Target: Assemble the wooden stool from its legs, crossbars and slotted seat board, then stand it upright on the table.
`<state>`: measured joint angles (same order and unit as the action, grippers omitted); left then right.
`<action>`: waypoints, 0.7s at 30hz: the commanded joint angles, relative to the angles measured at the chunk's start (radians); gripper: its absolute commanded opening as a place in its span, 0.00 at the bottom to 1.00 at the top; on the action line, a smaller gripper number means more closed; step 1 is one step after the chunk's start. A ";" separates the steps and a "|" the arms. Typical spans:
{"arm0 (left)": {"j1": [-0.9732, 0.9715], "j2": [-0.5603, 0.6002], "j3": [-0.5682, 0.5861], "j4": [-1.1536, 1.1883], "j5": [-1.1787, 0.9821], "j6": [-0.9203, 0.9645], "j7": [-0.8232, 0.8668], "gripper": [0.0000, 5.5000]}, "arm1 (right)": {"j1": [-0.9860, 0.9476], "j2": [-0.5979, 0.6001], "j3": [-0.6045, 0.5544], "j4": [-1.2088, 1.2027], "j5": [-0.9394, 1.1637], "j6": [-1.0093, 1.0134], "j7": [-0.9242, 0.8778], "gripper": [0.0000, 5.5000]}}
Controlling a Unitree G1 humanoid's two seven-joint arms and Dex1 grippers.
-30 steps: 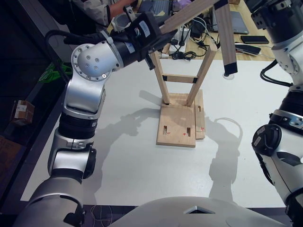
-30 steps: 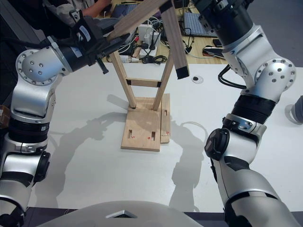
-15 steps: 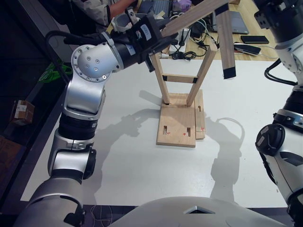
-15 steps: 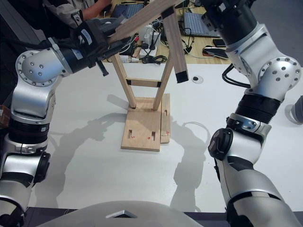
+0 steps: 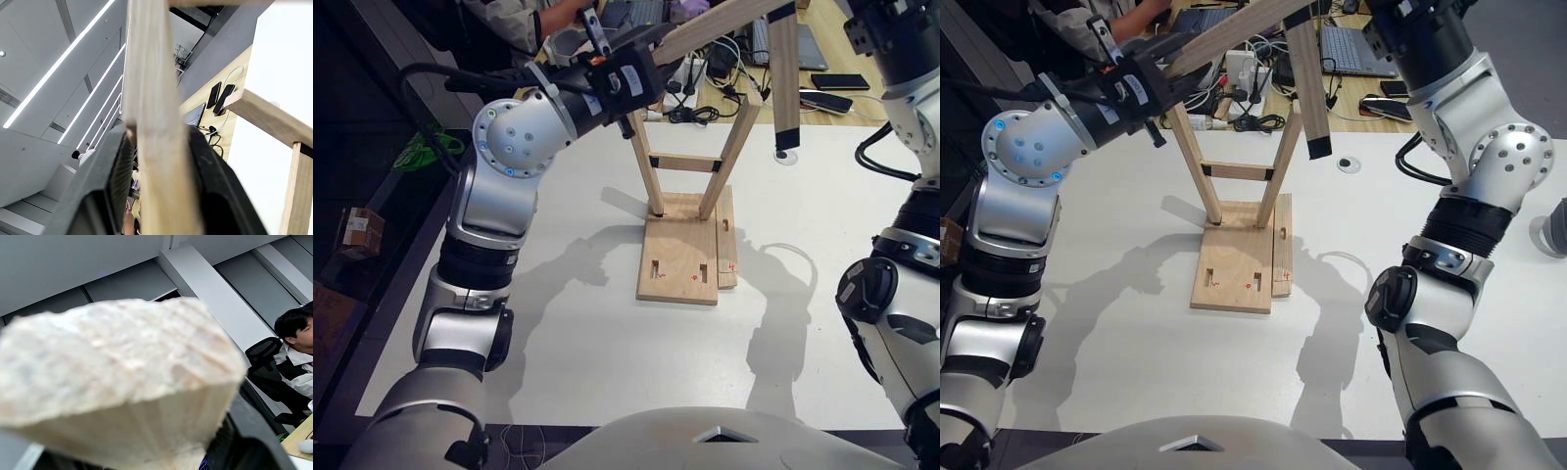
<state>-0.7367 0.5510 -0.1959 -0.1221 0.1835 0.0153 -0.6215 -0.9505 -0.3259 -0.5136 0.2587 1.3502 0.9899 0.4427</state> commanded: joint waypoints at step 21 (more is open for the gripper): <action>0.110 0.310 0.158 -0.220 -0.471 0.701 -0.467 0.51 | 0.080 -0.204 0.410 -0.166 -0.476 -0.130 0.324 0.38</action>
<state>-0.5975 0.8482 -0.0573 -0.3106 -0.2500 0.6752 -1.0831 -0.8957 -0.5063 -0.1868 0.1573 0.9461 0.8932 0.7143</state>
